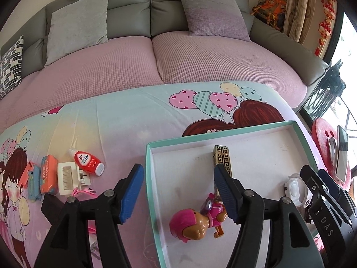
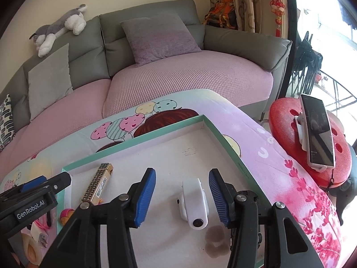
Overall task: Organize rigid objects
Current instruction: 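Open the left tool to drop the box while the right tool releases the watch in the tray, then move both open tools back toward the remaining objects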
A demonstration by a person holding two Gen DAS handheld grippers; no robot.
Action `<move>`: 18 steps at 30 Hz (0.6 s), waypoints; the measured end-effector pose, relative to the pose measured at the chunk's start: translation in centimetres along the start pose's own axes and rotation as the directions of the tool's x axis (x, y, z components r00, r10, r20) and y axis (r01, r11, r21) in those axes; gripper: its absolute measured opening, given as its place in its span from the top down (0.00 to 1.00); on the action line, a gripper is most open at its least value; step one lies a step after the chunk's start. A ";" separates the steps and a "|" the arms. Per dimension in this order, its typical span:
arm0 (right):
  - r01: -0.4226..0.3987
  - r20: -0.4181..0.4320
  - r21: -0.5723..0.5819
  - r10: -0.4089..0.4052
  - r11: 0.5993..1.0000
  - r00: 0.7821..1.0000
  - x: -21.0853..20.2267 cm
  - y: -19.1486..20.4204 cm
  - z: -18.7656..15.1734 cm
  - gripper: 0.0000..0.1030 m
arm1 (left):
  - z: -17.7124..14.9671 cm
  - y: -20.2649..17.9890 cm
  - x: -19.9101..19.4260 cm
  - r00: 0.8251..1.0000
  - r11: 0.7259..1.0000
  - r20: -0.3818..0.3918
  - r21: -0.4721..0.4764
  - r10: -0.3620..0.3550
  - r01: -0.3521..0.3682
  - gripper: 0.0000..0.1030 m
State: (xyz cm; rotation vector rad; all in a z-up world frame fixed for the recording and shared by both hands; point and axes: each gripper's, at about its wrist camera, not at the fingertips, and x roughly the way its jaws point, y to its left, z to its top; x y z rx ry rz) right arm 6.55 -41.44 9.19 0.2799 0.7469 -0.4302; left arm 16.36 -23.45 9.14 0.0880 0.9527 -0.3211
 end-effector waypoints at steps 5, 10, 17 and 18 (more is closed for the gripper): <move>-0.005 -0.006 -0.012 0.005 1.000 1.000 0.2 0.3 -0.1 0.38 | -0.5 1.4 -0.5 0.999 0.999 0.023 -0.027 0.035 -0.035 0.18; -0.020 -0.005 -0.023 0.019 1.000 1.000 0.2 0.6 -0.1 0.32 | -0.8 2.9 -0.4 0.998 0.996 0.027 -0.070 0.061 -0.059 0.12; -0.028 -0.007 -0.037 0.028 0.999 1.000 0.3 1.0 -0.1 0.25 | -1.5 4.2 -0.1 0.997 0.991 0.021 -0.106 0.079 -0.076 0.10; -0.030 -0.010 -0.038 0.030 0.999 1.000 0.3 1.1 -0.2 0.24 | -1.6 4.4 -0.1 0.997 0.991 0.022 -0.110 0.080 -0.077 0.09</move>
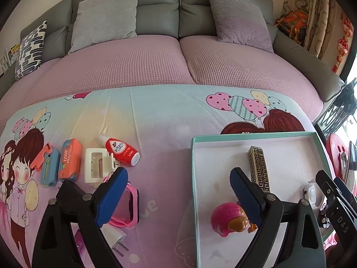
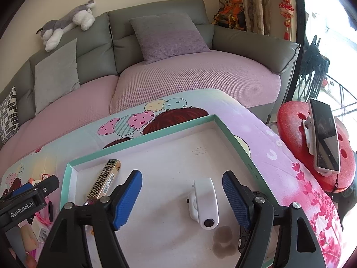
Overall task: Organize rigid objects
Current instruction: 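Move both open tools back toward the remaining objects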
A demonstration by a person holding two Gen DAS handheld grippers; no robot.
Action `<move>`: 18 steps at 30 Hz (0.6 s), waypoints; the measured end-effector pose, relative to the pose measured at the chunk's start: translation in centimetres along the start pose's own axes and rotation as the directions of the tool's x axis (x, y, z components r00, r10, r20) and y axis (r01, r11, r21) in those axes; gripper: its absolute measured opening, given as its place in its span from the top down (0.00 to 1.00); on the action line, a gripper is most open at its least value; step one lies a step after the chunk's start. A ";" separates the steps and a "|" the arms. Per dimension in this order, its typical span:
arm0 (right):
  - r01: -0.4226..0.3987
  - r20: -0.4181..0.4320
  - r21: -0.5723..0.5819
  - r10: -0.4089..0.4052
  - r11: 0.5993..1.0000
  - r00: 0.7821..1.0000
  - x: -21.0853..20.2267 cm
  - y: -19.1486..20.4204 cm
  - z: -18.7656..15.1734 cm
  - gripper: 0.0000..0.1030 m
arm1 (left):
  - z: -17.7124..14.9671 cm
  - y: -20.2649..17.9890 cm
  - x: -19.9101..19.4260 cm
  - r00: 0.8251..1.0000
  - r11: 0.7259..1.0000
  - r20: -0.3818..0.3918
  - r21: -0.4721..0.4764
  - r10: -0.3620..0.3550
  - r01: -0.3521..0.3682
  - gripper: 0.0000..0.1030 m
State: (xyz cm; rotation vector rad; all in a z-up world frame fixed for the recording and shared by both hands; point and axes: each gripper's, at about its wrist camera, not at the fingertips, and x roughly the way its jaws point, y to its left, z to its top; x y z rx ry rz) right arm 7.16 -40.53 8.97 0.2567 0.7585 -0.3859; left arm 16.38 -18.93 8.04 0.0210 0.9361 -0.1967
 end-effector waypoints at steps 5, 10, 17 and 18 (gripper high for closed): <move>-0.004 -0.015 -0.025 0.003 1.000 1.000 0.3 0.5 -0.1 0.12 | -0.2 1.0 -0.2 1.000 0.999 0.026 -0.035 0.005 -0.004 0.01; -0.015 -0.009 -0.037 0.015 0.999 1.000 0.2 0.9 -0.2 0.00 | -0.4 1.7 -0.7 0.998 0.999 0.063 -0.035 0.028 -0.026 0.01; -0.024 -0.007 -0.040 0.024 0.999 1.000 0.0 1.3 -0.2 0.00 | -0.6 3.2 -0.9 0.996 0.998 0.073 -0.046 0.052 -0.049 0.01; -0.028 -0.005 -0.039 0.027 0.999 1.000 -0.1 1.3 -0.1 0.00 | -0.6 3.4 -0.9 0.996 0.997 0.075 -0.047 0.057 -0.053 0.01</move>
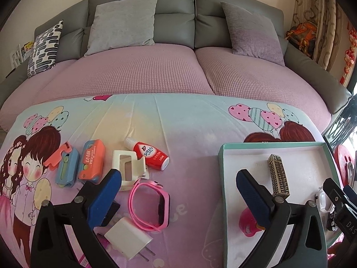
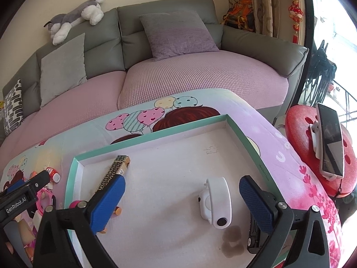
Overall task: Organize rigid objects
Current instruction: 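Move both open tools back toward the remaining objects, then lower the left tool toward the pink lighter while the right tool approaches the white charger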
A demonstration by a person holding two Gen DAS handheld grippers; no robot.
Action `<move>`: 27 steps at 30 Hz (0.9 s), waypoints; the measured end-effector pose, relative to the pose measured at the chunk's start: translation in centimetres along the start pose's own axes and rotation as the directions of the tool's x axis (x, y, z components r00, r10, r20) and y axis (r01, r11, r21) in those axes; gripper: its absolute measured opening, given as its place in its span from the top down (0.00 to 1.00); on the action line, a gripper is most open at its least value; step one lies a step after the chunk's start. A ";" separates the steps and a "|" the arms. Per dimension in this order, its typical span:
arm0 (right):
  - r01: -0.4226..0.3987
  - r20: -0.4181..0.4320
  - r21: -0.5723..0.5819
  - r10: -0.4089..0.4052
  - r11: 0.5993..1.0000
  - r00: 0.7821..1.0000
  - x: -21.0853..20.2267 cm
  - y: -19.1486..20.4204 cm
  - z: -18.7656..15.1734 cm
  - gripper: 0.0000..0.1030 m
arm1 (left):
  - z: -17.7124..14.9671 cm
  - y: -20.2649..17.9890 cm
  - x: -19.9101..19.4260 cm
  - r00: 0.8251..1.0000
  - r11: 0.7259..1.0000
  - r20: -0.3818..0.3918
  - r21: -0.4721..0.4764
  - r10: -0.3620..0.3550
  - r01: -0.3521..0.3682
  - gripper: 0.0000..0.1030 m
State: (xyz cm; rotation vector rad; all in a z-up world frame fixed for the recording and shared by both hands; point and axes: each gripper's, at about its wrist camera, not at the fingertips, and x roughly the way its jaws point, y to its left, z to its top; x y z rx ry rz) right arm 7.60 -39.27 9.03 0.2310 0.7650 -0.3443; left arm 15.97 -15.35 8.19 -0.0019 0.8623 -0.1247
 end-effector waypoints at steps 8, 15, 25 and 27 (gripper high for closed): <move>-0.032 0.026 -0.017 0.033 0.999 0.999 -1.0 1.3 0.4 0.00 | -0.1 2.5 -0.5 0.999 0.999 0.010 0.000 0.042 -0.042 0.01; -0.115 0.043 -0.047 0.117 0.992 0.992 -2.0 3.8 0.7 0.00 | -0.1 5.6 -2.2 0.996 0.997 0.049 -0.035 0.077 -0.075 0.01; -0.225 0.038 -0.151 0.233 0.963 0.972 -3.2 9.4 0.2 0.00 | -1.7 11.0 -3.0 0.994 0.987 0.013 -0.115 0.111 -0.109 0.01; -0.242 0.028 -0.170 0.250 0.955 0.968 -3.2 10.4 0.0 0.00 | -2.0 12.1 -3.2 0.992 0.984 0.010 -0.125 0.126 -0.123 0.01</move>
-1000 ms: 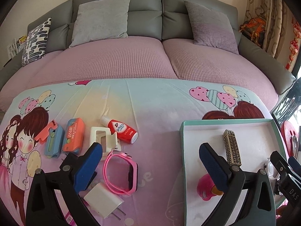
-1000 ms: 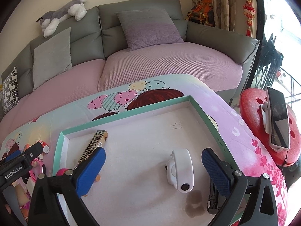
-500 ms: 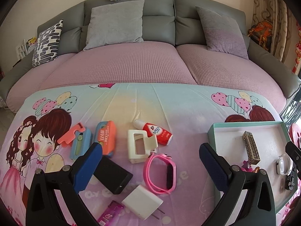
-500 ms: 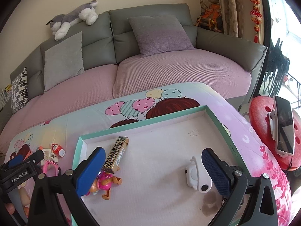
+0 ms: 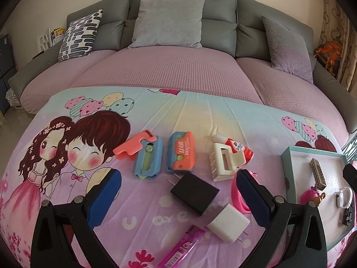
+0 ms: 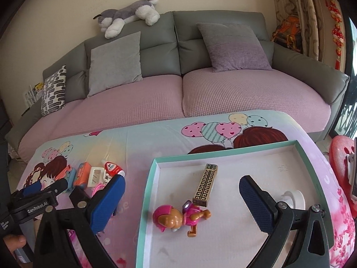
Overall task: Organize rigid objects
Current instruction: 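Lower the left tool toward the pink lighter while the right tool approaches the white charger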
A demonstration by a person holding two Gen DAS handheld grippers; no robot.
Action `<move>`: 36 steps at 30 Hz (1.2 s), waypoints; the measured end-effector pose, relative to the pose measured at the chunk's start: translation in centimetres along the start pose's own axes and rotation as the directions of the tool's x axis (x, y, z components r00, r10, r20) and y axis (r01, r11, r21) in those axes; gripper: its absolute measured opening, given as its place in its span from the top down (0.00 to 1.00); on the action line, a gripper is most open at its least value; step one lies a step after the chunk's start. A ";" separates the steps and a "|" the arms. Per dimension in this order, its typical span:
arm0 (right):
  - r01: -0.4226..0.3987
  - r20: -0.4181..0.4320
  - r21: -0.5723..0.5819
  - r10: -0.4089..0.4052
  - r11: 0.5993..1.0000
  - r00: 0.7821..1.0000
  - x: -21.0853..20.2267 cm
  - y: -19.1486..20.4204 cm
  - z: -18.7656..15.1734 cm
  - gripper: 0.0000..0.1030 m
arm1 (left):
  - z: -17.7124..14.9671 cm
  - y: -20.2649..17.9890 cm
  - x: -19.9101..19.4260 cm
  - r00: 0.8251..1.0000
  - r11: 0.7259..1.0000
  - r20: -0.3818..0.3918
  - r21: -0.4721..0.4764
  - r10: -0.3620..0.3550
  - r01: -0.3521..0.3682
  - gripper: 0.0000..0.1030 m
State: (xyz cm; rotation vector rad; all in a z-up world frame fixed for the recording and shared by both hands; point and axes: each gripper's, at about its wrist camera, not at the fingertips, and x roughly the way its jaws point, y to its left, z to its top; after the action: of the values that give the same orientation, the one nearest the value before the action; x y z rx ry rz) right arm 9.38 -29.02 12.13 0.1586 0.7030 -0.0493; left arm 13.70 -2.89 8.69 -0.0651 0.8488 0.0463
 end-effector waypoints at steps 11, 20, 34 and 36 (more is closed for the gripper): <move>-0.087 -0.038 -0.102 0.084 0.991 0.996 0.8 5.6 -0.8 0.00 | -1.0 6.4 -0.5 0.998 0.995 -0.016 -0.072 0.064 -0.065 0.01; -0.173 -0.080 -0.158 0.162 0.972 0.984 1.3 10.2 -2.0 0.00 | -2.5 9.9 -0.1 0.995 0.990 -0.061 -0.108 0.084 -0.091 0.01; -0.220 -0.167 -0.211 0.187 0.952 0.968 3.3 13.4 -4.0 0.00 | -4.0 10.4 1.0 0.991 0.992 -0.124 -0.114 0.046 -0.061 0.01; -0.222 -0.175 -0.212 0.186 0.952 0.967 3.5 13.3 -4.1 0.00 | -4.1 10.3 1.2 0.990 0.992 -0.133 -0.112 0.038 -0.053 0.01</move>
State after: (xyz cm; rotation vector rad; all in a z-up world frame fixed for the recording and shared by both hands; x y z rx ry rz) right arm 10.72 -15.19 8.53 0.0118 0.8366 0.2454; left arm 10.74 7.04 4.71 -0.1584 0.9780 0.1350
